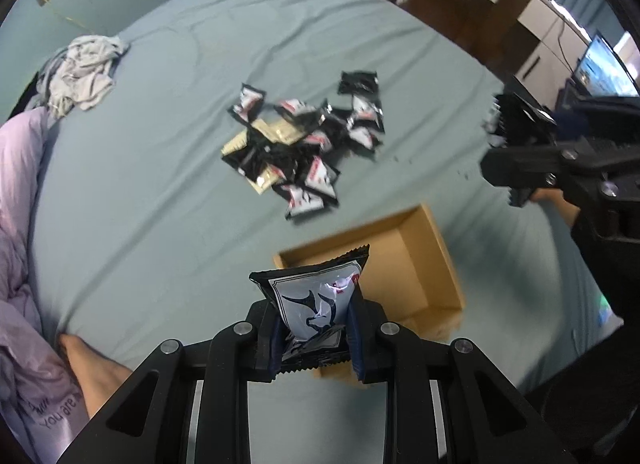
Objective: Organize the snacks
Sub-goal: 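Grasp a white snack packet with the left gripper while the right gripper carries its black packet, then move both held packets over the cardboard box and open both grippers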
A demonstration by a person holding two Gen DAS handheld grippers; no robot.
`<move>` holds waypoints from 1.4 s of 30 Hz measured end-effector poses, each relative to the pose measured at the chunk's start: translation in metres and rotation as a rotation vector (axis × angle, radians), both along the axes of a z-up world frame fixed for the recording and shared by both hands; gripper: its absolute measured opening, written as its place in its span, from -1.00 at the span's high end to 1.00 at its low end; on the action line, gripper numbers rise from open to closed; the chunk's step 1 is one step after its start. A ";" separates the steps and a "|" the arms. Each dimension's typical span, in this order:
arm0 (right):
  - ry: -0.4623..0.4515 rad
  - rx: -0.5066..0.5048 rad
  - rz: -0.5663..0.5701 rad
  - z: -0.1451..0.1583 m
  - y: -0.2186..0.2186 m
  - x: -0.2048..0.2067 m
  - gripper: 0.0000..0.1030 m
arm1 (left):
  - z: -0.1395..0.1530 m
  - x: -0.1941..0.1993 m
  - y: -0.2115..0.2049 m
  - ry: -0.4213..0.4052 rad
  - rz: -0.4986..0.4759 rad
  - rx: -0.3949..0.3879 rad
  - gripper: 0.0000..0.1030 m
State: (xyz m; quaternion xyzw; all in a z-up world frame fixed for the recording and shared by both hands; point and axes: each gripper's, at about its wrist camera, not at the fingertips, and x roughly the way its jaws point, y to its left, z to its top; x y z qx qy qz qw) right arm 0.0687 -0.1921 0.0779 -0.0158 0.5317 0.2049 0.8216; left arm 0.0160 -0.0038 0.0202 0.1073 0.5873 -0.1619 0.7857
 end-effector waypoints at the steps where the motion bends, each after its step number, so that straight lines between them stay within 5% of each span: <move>1: -0.008 0.010 -0.009 0.000 -0.003 -0.003 0.08 | 0.000 -0.001 -0.001 -0.014 0.004 -0.001 0.51; 13: -0.083 0.230 -0.127 -0.036 -0.046 -0.072 0.08 | -0.020 -0.035 0.020 -0.085 0.110 -0.078 0.51; 19: -0.124 0.182 -0.079 -0.046 -0.038 -0.097 0.08 | -0.021 -0.045 0.028 -0.139 0.175 -0.144 0.51; 25: -0.100 0.217 -0.058 -0.055 -0.033 -0.075 0.08 | -0.028 -0.046 0.025 -0.186 0.193 -0.165 0.51; 37: 0.016 0.266 -0.121 -0.107 -0.037 -0.042 0.08 | -0.092 -0.017 0.013 -0.034 0.209 -0.260 0.50; 42: 0.045 0.238 -0.113 -0.121 -0.030 -0.033 0.08 | -0.126 -0.010 0.004 0.013 0.208 -0.212 0.50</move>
